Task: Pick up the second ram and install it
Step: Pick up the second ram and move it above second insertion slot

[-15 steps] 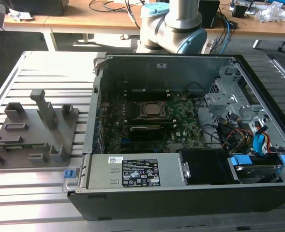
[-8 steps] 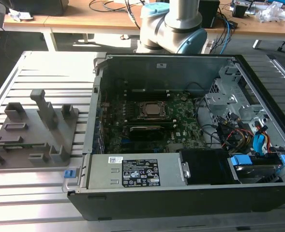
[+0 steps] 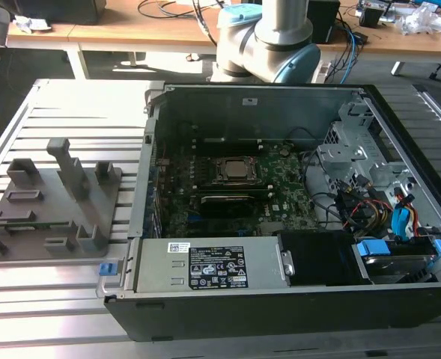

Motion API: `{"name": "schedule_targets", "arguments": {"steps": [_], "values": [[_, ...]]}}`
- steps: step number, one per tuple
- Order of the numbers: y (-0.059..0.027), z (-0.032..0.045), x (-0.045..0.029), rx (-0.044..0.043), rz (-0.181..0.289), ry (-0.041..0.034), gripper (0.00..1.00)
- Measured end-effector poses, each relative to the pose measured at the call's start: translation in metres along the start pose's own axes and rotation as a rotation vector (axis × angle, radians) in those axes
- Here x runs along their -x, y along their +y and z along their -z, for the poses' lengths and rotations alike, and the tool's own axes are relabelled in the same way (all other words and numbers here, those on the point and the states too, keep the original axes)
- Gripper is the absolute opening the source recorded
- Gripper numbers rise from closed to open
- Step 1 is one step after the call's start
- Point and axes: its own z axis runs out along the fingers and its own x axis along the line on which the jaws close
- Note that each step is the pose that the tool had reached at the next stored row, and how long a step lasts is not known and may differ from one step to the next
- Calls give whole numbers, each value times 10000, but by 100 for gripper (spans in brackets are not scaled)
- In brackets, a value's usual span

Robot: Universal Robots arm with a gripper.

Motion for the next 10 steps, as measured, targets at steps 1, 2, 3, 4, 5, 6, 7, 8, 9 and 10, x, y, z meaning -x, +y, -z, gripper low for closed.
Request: {"name": "schedule_targets", "arguments": {"steps": [1,2,3,4,5,6,7,8,9,10], "values": [[0,-19,0,0,0,0,37],[-1,-31,0,-1,0,4,37],[-1,-42,0,-1,0,4,37],[-1,-52,1,-1,0,4,37],[-1,-58,1,-1,0,4,37],[-1,-64,1,-1,0,4,37],[-2,-79,1,-1,0,4,37],[-2,-90,1,-1,0,4,37],[-2,-97,1,0,0,4,37],[-2,-102,1,0,0,4,37]]}}
